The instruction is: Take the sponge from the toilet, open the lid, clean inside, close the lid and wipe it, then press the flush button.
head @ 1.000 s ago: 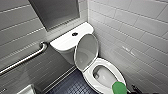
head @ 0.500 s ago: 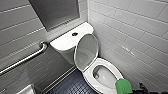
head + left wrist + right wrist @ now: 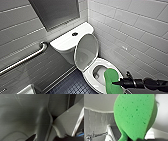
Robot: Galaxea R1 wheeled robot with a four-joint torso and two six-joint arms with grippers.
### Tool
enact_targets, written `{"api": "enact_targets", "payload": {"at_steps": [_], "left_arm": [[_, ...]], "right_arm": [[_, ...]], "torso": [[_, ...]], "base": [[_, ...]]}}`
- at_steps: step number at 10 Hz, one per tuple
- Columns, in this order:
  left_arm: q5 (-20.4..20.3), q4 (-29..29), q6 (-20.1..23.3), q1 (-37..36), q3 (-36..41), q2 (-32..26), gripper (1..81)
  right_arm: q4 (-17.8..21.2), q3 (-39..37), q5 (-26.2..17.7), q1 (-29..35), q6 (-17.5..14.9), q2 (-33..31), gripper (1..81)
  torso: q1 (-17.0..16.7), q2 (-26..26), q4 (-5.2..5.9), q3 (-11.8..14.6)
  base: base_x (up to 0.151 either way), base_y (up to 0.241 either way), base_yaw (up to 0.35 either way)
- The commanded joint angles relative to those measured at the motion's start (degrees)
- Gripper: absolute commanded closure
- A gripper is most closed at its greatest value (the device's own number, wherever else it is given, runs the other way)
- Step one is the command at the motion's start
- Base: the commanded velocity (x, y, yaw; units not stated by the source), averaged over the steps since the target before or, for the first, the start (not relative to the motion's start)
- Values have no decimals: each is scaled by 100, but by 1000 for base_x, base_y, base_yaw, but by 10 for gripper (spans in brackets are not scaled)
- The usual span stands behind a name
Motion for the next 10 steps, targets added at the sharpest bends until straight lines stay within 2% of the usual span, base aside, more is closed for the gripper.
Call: {"api": "enact_targets", "payload": {"at_steps": [1,4,7,10], "left_arm": [[432,68,8,128,44,-5,10],[432,33,8,119,35,4,10],[432,16,-1,119,35,4,10],[432,16,-10,119,35,4,10]], "right_arm": [[20,-828,-730,943,284,683,811],[-33,-1883,-808,1216,829,1921,811],[-42,-3226,-941,1296,1049,3240,811],[-60,-4669,-941,1199,1103,4497,811]], "torso": [[0,0,0,0],[0,0,0,0],[0,2,0,0],[0,2,0,0]], "base": [[0,0,0],[0,0,0],[0,0,0],[0,0,0]]}}
